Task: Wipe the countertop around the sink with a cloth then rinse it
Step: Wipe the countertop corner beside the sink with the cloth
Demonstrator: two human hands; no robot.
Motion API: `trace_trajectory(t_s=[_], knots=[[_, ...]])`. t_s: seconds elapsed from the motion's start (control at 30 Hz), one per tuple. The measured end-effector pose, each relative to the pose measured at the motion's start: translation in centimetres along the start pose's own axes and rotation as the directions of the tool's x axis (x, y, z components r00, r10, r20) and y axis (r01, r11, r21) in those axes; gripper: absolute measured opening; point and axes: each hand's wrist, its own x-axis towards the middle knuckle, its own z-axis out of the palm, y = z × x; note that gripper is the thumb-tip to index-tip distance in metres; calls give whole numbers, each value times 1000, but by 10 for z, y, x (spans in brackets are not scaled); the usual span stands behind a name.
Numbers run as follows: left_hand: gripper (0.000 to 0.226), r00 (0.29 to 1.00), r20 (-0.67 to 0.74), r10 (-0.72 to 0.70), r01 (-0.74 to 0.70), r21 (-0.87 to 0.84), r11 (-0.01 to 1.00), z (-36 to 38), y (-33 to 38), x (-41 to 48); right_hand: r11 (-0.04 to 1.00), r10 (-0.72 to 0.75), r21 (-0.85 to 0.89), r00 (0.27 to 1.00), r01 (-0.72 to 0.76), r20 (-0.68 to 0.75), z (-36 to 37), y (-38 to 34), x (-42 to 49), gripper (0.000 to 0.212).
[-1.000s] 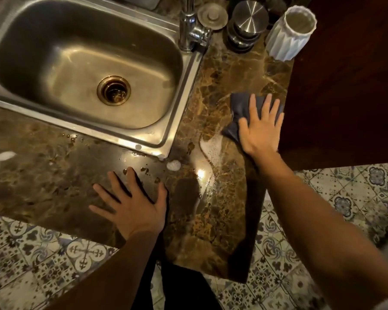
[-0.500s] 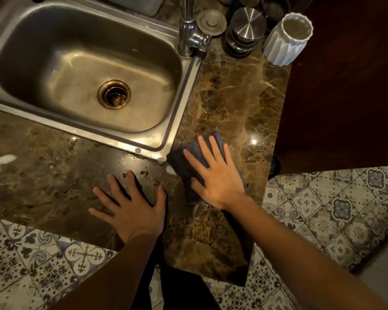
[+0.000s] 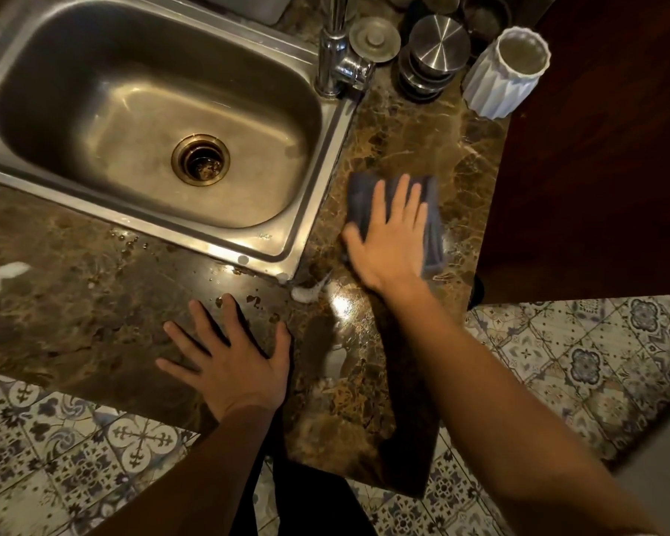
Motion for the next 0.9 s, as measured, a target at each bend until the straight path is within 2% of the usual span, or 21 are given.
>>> trace_trajectory(t_s=[0.07,0.17,0.23,0.3,0.37,0.47,0.53,0.6,0.7,0.77,0.83,0.87,0.9], knots=[[89,1000,-2,2,-2,-4,1000,0,0,0,986,-166,-3,986,166,-8,11,-1,-41,81],[89,1000,3,-1,1,7,1000,0,0,0,914,-404,-33,915,404,5,16,29,-64,73],[89,1000,6,4,-4,7,1000,-1,0,0,883,-459,-85,888,461,38,9,57,-43,69],[89,1000,7,8,-8,-4,1000,-1,0,0,934,-346,-95,938,346,17,-3,74,-7,69],[89,1000,0,7,-7,1,1000,0,0,0,995,-91,-44,996,91,7,-16,71,30,72],[90,1000,3,11,-11,-1,1000,2,-1,0,974,218,56,975,-220,37,-25,46,70,78],[90,1000,4,11,-11,-1,1000,1,-1,1,956,274,91,960,-278,54,-27,26,79,76],[90,1000,11,8,-8,0,1000,0,0,0,978,196,65,980,-198,43,-22,7,69,71],[90,1000,16,6,-6,1,1000,0,0,0,997,-81,18,997,81,0,-5,-12,24,65],[90,1000,19,0,0,3,1000,0,0,1,952,-307,-10,951,307,-27,4,-1,-5,61],[91,1000,22,-2,2,14,1000,1,0,1,876,-481,-59,877,480,-6,5,27,-11,58],[91,1000,20,-1,0,16,1000,1,0,0,863,-502,-67,865,500,-7,2,41,-4,57],[91,1000,14,0,0,15,1000,1,0,0,884,-465,-66,885,462,-19,-2,50,6,57]])
